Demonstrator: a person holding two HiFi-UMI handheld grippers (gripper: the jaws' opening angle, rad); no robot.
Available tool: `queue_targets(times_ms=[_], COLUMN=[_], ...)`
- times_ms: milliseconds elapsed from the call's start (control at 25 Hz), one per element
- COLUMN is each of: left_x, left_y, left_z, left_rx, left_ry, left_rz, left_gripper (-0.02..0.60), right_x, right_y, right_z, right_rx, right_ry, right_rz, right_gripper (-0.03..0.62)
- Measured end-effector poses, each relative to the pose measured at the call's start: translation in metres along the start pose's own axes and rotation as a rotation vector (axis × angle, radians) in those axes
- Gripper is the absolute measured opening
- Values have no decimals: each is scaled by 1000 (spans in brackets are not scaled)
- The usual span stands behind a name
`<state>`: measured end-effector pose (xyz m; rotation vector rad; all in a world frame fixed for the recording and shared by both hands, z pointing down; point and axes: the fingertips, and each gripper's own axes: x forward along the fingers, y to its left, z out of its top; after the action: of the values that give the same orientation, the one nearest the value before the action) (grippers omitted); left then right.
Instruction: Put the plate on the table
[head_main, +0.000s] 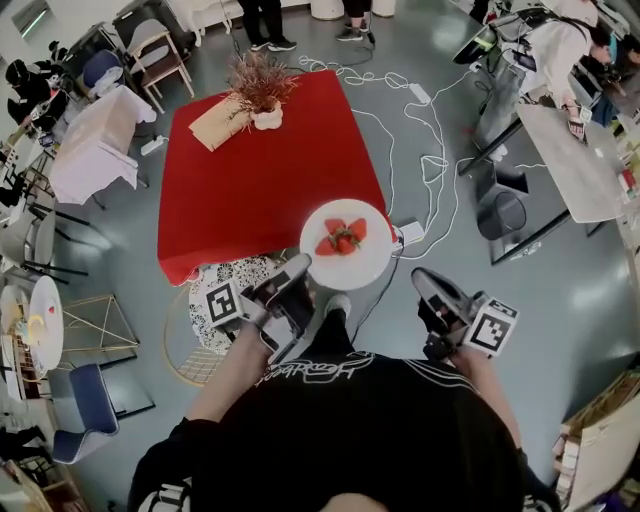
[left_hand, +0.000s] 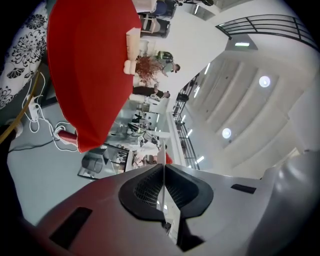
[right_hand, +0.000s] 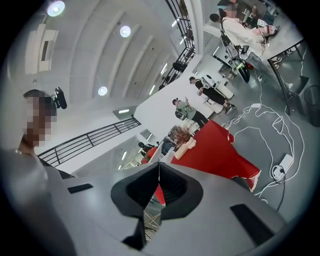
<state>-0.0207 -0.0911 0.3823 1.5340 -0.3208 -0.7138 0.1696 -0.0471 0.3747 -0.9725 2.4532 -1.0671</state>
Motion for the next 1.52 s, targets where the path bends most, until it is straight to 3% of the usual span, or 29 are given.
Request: queue_targets(times_ms=[360,560,1040,1520], left_x=[53,58,53,66], left_y=[13,10,18,29], left_z=[65,100,152,187], left_rx=[-23,-30,-10,-3], left_ry=[1,-31,-121,-165], left_rz=[14,16,20,18], left_gripper=[18,18,18,18], right_x=[64,101,153,170], right_y=[-45,-54,-73,-90], right_z=[42,59,57,53], right_rx=[34,42,91,123], right_ry=[21,56,142,185], right_rz=[-2,8,24,16], right_gripper=[8,8,8,8])
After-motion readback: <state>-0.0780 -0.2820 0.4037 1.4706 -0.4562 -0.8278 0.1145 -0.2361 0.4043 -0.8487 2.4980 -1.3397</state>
